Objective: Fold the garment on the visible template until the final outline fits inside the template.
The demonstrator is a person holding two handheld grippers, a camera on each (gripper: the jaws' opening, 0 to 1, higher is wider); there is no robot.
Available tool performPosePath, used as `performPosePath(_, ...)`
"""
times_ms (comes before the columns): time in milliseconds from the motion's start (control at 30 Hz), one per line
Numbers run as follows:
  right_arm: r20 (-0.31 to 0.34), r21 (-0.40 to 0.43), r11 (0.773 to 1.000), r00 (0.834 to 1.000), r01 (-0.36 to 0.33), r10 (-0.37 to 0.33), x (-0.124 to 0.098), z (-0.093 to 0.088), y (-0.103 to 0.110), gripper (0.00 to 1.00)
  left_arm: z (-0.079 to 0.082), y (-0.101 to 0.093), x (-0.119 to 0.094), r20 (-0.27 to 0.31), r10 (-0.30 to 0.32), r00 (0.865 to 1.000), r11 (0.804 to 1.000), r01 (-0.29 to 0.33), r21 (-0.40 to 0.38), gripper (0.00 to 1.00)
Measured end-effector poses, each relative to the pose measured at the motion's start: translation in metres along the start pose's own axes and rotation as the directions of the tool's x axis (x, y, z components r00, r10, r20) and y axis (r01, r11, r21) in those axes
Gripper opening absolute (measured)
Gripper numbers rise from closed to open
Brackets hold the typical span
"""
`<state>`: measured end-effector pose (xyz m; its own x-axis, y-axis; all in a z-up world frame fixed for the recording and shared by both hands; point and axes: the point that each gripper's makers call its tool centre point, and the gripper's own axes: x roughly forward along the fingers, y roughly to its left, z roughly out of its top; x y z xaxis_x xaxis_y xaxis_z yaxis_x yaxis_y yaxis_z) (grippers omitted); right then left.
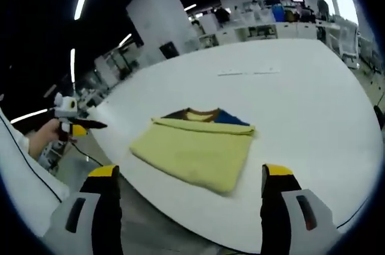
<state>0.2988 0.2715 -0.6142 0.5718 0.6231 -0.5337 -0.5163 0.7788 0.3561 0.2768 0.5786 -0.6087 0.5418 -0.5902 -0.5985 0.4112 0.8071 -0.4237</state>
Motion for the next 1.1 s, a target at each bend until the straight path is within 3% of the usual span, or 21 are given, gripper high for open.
performPosePath(167,0.010,0.015,1.000,1.000,-0.023,0.023,-0.008,-0.002,0.011,1.00,-0.002,-0.005,-0.005,0.006,0.002,1.000,1.000,-0.002,0.006,0.99)
performPosePath(567,-0.014,-0.027,1.000,1.000,-0.004,0.004,-0.022,-0.011,0.016,1.00,-0.031,-0.011,-0.018,-0.006,0.018,1.000,0.999,-0.018,-0.031,1.00)
performPosePath(800,-0.007,-0.015,1.000,1.000,-0.002,0.002,-0.028,-0.017,0.018,1.00,-0.029,-0.008,-0.024,0.013,0.033,0.999,0.999,-0.033,-0.040,1.00)
performPosePath(1100,-0.037,-0.037,0.999,0.999,0.019,-0.020,-0.029,-0.025,0.016,1.00,-0.032,-0.013,-0.022,-0.005,0.026,1.000,0.999,-0.027,-0.028,1.00)
